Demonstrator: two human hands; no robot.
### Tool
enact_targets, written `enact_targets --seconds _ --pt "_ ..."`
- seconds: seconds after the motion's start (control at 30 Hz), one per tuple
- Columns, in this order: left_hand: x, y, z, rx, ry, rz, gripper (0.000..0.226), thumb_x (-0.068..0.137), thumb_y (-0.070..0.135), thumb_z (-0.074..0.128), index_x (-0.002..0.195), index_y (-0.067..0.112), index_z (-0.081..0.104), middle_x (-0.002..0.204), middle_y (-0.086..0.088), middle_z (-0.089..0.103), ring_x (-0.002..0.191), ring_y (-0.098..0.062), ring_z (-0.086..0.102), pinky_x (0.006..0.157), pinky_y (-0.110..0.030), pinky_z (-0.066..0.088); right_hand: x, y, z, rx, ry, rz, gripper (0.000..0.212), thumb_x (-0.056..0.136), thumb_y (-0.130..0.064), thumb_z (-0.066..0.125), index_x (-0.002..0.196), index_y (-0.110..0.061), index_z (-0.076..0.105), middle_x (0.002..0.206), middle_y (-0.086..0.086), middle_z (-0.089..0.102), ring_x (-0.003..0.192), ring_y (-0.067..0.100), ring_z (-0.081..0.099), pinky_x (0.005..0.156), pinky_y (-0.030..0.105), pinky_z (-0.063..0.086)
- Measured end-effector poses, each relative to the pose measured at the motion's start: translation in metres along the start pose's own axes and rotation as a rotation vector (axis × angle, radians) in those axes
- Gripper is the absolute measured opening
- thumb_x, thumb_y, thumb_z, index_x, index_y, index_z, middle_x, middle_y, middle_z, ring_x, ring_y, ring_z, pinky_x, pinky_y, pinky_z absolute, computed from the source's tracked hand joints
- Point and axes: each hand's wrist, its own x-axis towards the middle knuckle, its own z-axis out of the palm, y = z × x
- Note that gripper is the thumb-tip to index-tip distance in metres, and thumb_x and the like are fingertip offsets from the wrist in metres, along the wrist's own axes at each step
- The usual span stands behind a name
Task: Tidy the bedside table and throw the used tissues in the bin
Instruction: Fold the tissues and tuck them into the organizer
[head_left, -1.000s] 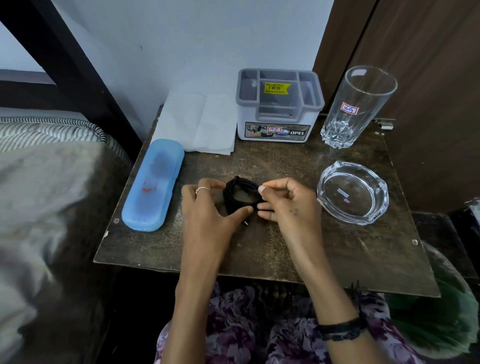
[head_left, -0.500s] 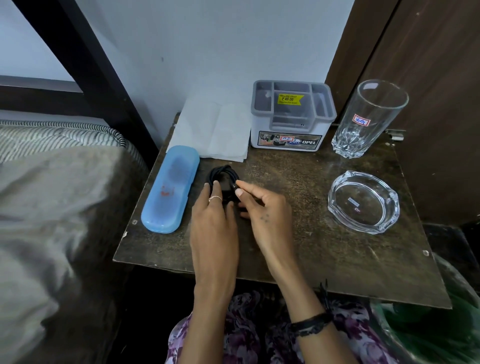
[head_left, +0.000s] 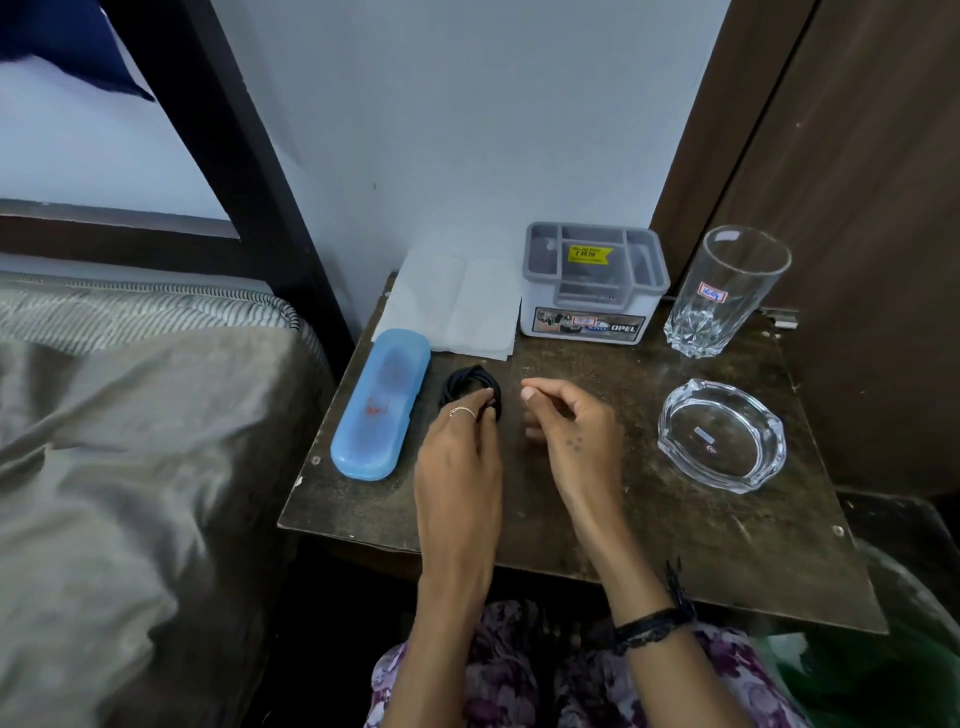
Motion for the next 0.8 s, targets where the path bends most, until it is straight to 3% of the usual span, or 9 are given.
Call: enact_targets --seconds 0.1,0.23,0.3,0.4,0.5,0.63,0.73,0.8 --pt "0.025 0.004 -0.011 -0.01 0.062 0.03 0.025 0.095 0.014 0.045 0.111 0.013 0.064 0.106 -0.002 0.068 0.1 -0.018 0.061 0.087 -0.036 0.05 0.014 -0.006 0.001 -0.11 0.047 -0.066 0.014 0.087 -0.019 0.061 0.096 -0.018 0.072 0.087 -0.003 0.073 0.082 0.015 0.068 0.08 0.038 0.056" --pt "0.086 -0.002 -0.021 0.129 0.1 0.04 0.028 0.093 0.011 0.045 0.116 0.007 0.062 0.119 -0.006 0.064 0.113 -0.021 0.056 0.09 -0.024 0.039 0.042 -0.017 0.011 -0.292 0.043 -0.1 0.019 0.088 -0.018 0.059 0.097 -0.006 0.071 0.095 0.008 0.073 0.086 0.024 0.067 0.079 0.038 0.054" --pt "0.118 -0.014 -0.019 0.224 0.002 -0.033 0.03 0.093 0.01 0.046 0.12 0.002 0.058 0.126 -0.013 0.059 0.115 -0.027 0.054 0.091 -0.031 0.04 0.054 -0.014 0.023 -0.379 0.023 -0.078 0.022 0.088 -0.019 0.058 0.085 0.0 0.068 0.087 0.014 0.071 0.083 0.028 0.064 0.068 0.036 0.051" --pt "0.154 -0.029 -0.012 0.41 -0.22 -0.174 0.034 0.092 0.018 0.052 0.113 -0.008 0.054 0.121 -0.024 0.056 0.109 -0.037 0.054 0.077 -0.035 0.039 0.064 -0.009 0.041 -0.444 0.051 -0.057 0.032 0.089 -0.023 0.056 0.062 -0.007 0.051 0.071 0.013 0.061 0.071 0.03 0.058 0.056 0.03 0.033" --pt "0.172 -0.039 -0.004 0.457 -0.297 -0.242 0.049 0.087 0.028 0.061 0.117 -0.008 0.05 0.125 -0.024 0.05 0.113 -0.038 0.05 0.079 -0.035 0.039 0.072 -0.008 0.055 -0.428 0.089 0.001 0.035 0.089 -0.028 0.056 0.064 -0.013 0.038 0.069 0.009 0.047 0.066 0.023 0.045 0.058 0.027 0.028" --pt "0.19 -0.053 -0.001 0.461 -0.317 -0.381 0.081 0.072 0.042 0.075 0.13 -0.005 0.041 0.135 -0.022 0.041 0.126 -0.038 0.038 0.102 -0.045 0.038 0.08 -0.008 0.067 -0.232 0.127 0.148 0.034 0.085 -0.032 0.062 0.072 -0.001 0.055 0.076 0.01 0.063 0.071 0.027 0.06 0.058 0.027 0.038" --pt "0.2 -0.064 -0.001 0.398 -0.37 -0.447 0.092 0.05 0.051 0.081 0.124 0.006 0.051 0.131 -0.014 0.051 0.122 -0.036 0.044 0.104 -0.048 0.038 0.089 -0.006 0.074 -0.068 0.121 0.254 0.028 0.08 -0.029 0.067 0.075 -0.003 0.062 0.083 0.013 0.069 0.076 0.031 0.067 0.069 0.038 0.057" --pt "0.202 -0.067 -0.003 0.251 -0.381 -0.477 0.092 0.037 0.048 0.079 0.118 0.01 0.057 0.125 -0.011 0.057 0.119 -0.033 0.049 0.102 -0.043 0.039 0.093 -0.009 0.076 0.047 0.087 0.323 0.021 0.078 -0.021 0.069 0.065 -0.011 0.057 0.082 0.011 0.068 0.08 0.032 0.068 0.077 0.047 0.057"
